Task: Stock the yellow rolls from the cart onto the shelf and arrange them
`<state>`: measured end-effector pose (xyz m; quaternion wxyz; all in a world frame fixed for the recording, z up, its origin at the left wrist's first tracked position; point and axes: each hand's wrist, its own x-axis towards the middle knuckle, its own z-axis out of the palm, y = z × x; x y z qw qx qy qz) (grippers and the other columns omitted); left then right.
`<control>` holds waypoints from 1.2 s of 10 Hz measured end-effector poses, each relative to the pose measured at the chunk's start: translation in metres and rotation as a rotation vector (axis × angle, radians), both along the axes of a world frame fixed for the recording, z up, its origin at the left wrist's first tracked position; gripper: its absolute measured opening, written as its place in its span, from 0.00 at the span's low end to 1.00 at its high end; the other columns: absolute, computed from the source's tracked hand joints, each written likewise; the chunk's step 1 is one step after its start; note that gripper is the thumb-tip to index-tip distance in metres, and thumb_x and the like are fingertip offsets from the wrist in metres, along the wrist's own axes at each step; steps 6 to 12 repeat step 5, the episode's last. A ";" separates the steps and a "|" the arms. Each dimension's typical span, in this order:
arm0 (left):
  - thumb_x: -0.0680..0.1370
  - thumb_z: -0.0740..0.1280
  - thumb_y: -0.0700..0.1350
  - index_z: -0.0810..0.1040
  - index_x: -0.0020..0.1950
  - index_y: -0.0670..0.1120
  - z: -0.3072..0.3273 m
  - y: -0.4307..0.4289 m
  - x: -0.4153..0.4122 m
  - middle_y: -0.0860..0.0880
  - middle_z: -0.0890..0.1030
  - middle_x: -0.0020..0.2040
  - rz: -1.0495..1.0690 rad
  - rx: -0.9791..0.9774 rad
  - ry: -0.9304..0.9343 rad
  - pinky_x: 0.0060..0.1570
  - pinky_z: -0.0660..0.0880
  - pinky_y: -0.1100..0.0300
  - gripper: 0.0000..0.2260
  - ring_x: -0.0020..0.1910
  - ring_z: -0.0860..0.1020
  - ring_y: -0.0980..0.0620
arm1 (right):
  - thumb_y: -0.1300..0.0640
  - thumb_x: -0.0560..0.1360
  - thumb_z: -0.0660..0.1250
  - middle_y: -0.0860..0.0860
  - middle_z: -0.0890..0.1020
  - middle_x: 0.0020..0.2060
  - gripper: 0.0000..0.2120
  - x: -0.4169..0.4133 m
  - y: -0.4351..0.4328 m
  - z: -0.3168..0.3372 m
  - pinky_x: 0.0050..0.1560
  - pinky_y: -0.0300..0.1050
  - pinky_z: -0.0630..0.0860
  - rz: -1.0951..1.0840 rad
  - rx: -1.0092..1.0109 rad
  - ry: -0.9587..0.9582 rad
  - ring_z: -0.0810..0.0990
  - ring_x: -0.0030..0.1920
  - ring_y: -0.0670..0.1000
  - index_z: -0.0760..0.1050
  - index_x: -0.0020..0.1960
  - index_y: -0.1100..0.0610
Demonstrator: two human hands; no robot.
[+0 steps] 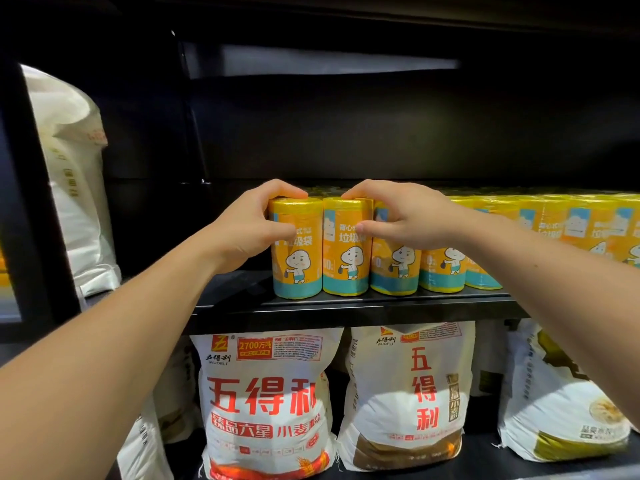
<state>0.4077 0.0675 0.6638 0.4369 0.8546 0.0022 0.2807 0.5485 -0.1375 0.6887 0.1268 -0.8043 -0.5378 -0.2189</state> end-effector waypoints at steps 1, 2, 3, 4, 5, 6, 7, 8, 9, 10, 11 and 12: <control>0.75 0.70 0.32 0.73 0.65 0.51 -0.001 0.001 0.001 0.49 0.78 0.59 -0.005 0.000 -0.009 0.56 0.80 0.46 0.23 0.58 0.80 0.50 | 0.42 0.78 0.64 0.44 0.76 0.65 0.24 -0.001 -0.001 0.001 0.56 0.49 0.78 -0.010 -0.001 0.007 0.75 0.60 0.46 0.64 0.72 0.43; 0.74 0.70 0.33 0.73 0.66 0.51 -0.002 0.002 0.003 0.52 0.74 0.65 -0.005 0.009 -0.025 0.56 0.80 0.47 0.24 0.60 0.78 0.50 | 0.42 0.78 0.64 0.44 0.76 0.64 0.24 -0.001 0.000 0.001 0.56 0.50 0.79 -0.013 0.000 0.022 0.76 0.61 0.47 0.64 0.72 0.43; 0.75 0.70 0.35 0.71 0.67 0.51 -0.004 -0.002 0.004 0.54 0.67 0.71 0.072 0.146 -0.056 0.50 0.79 0.58 0.23 0.61 0.75 0.51 | 0.42 0.78 0.64 0.44 0.77 0.64 0.24 -0.003 0.000 0.000 0.56 0.50 0.79 -0.027 -0.010 0.030 0.76 0.61 0.47 0.64 0.73 0.43; 0.76 0.69 0.37 0.70 0.70 0.50 -0.005 -0.003 0.006 0.53 0.61 0.73 0.123 0.237 -0.081 0.45 0.75 0.67 0.24 0.64 0.70 0.54 | 0.42 0.78 0.64 0.44 0.76 0.66 0.25 -0.002 -0.001 0.001 0.60 0.49 0.76 -0.019 -0.017 0.016 0.74 0.65 0.47 0.64 0.74 0.44; 0.76 0.69 0.41 0.65 0.74 0.52 -0.006 -0.009 0.004 0.51 0.59 0.75 0.236 0.316 -0.187 0.58 0.73 0.61 0.28 0.72 0.62 0.52 | 0.41 0.78 0.64 0.44 0.69 0.73 0.30 0.000 -0.005 0.002 0.73 0.57 0.64 0.020 0.014 -0.103 0.65 0.74 0.48 0.59 0.77 0.42; 0.76 0.69 0.41 0.65 0.74 0.52 -0.006 -0.009 0.004 0.51 0.59 0.75 0.236 0.316 -0.187 0.58 0.73 0.61 0.28 0.72 0.62 0.52 | 0.41 0.78 0.64 0.44 0.69 0.73 0.30 0.000 -0.005 0.002 0.73 0.57 0.64 0.020 0.014 -0.103 0.65 0.74 0.48 0.59 0.77 0.42; 0.76 0.69 0.41 0.65 0.74 0.52 -0.006 -0.009 0.004 0.51 0.59 0.75 0.236 0.316 -0.187 0.58 0.73 0.61 0.28 0.72 0.62 0.52 | 0.41 0.78 0.64 0.44 0.69 0.73 0.30 0.000 -0.005 0.002 0.73 0.57 0.64 0.020 0.014 -0.103 0.65 0.74 0.48 0.59 0.77 0.42; 0.76 0.69 0.41 0.65 0.74 0.52 -0.006 -0.009 0.004 0.51 0.59 0.75 0.236 0.316 -0.187 0.58 0.73 0.61 0.28 0.72 0.62 0.52 | 0.41 0.78 0.64 0.44 0.69 0.73 0.30 0.000 -0.005 0.002 0.73 0.57 0.64 0.020 0.014 -0.103 0.65 0.74 0.48 0.59 0.77 0.42; 0.76 0.69 0.41 0.65 0.74 0.52 -0.006 -0.009 0.004 0.51 0.59 0.75 0.236 0.316 -0.187 0.58 0.73 0.61 0.28 0.72 0.62 0.52 | 0.41 0.78 0.64 0.44 0.69 0.73 0.30 0.000 -0.005 0.002 0.73 0.57 0.64 0.020 0.014 -0.103 0.65 0.74 0.48 0.59 0.77 0.42; 0.76 0.69 0.41 0.65 0.74 0.52 -0.006 -0.009 0.004 0.51 0.59 0.75 0.236 0.316 -0.187 0.58 0.73 0.61 0.28 0.72 0.62 0.52 | 0.41 0.78 0.64 0.44 0.69 0.73 0.30 0.000 -0.005 0.002 0.73 0.57 0.64 0.020 0.014 -0.103 0.65 0.74 0.48 0.59 0.77 0.42; 0.76 0.69 0.41 0.65 0.74 0.52 -0.006 -0.009 0.004 0.51 0.59 0.75 0.236 0.316 -0.187 0.58 0.73 0.61 0.28 0.72 0.62 0.52 | 0.41 0.78 0.64 0.44 0.69 0.73 0.30 0.000 -0.005 0.002 0.73 0.57 0.64 0.020 0.014 -0.103 0.65 0.74 0.48 0.59 0.77 0.42; 0.76 0.69 0.41 0.65 0.74 0.52 -0.006 -0.009 0.004 0.51 0.59 0.75 0.236 0.316 -0.187 0.58 0.73 0.61 0.28 0.72 0.62 0.52 | 0.41 0.78 0.64 0.44 0.69 0.73 0.30 0.000 -0.005 0.002 0.73 0.57 0.64 0.020 0.014 -0.103 0.65 0.74 0.48 0.59 0.77 0.42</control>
